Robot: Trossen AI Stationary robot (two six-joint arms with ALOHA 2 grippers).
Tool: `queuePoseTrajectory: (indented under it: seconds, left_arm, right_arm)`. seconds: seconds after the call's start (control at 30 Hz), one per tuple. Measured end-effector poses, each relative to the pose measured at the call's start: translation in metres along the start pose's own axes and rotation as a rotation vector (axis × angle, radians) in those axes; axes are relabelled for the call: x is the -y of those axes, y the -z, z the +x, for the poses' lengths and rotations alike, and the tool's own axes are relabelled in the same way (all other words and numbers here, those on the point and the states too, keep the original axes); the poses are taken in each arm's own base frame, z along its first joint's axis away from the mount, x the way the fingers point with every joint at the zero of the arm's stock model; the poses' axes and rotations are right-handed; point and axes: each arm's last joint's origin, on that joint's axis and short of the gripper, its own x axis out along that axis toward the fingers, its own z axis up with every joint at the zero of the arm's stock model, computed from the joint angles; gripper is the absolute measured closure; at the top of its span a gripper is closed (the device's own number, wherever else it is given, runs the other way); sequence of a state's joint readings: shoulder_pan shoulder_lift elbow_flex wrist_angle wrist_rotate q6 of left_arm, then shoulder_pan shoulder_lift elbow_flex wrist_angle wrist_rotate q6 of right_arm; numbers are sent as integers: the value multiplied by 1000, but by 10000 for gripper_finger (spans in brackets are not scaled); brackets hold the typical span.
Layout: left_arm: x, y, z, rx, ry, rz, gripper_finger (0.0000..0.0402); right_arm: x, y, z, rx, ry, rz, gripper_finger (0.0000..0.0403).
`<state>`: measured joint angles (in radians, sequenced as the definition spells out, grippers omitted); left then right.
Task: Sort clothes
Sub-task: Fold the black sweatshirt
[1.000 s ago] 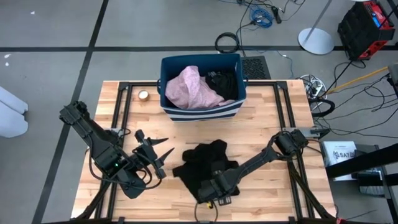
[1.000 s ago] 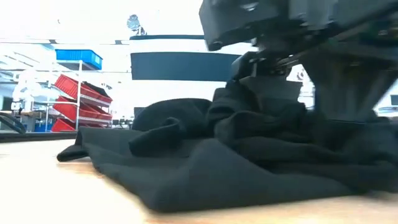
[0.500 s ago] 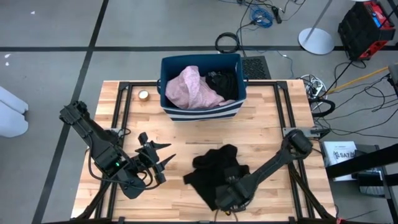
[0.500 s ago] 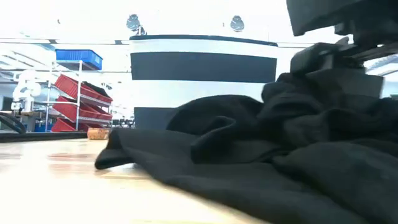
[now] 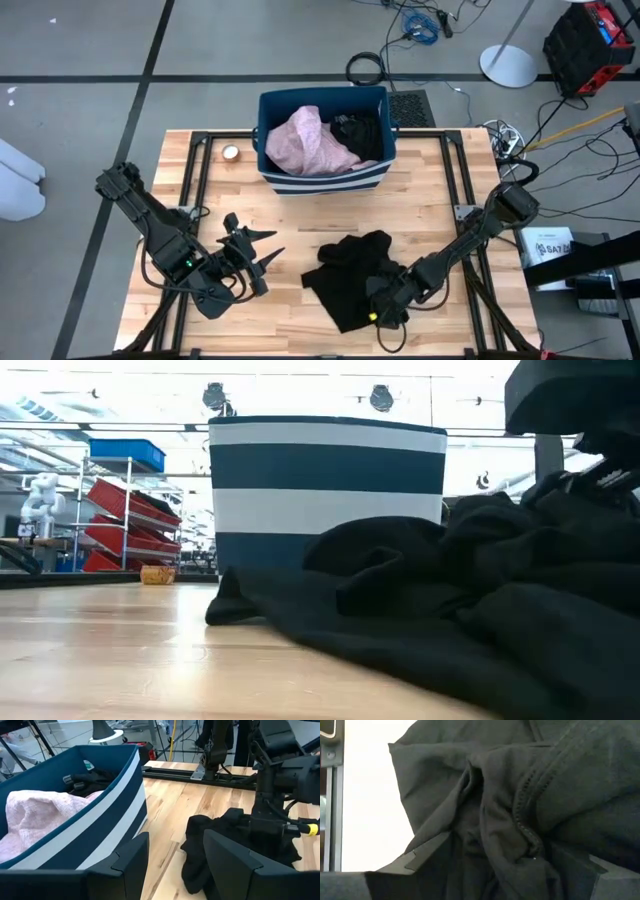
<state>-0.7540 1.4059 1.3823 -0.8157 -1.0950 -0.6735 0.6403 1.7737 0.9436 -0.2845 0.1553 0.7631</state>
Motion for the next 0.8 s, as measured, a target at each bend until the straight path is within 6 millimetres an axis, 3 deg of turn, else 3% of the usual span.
queuePoseTrajectory:
  seconds: [0.37,0.6,0.8]
  left_arm:
    - [2,-1,0,-1,20,-18,202]
    - [2,-1,0,-4,23,5,202]
    - [2,-1,0,-12,32,11,202]
  right_arm:
    - [-28,-34,-14,148,-29,18,125]
    - [-46,-47,22,92,99,-54,146]
    - [-48,-39,57,8,235,-103,155]
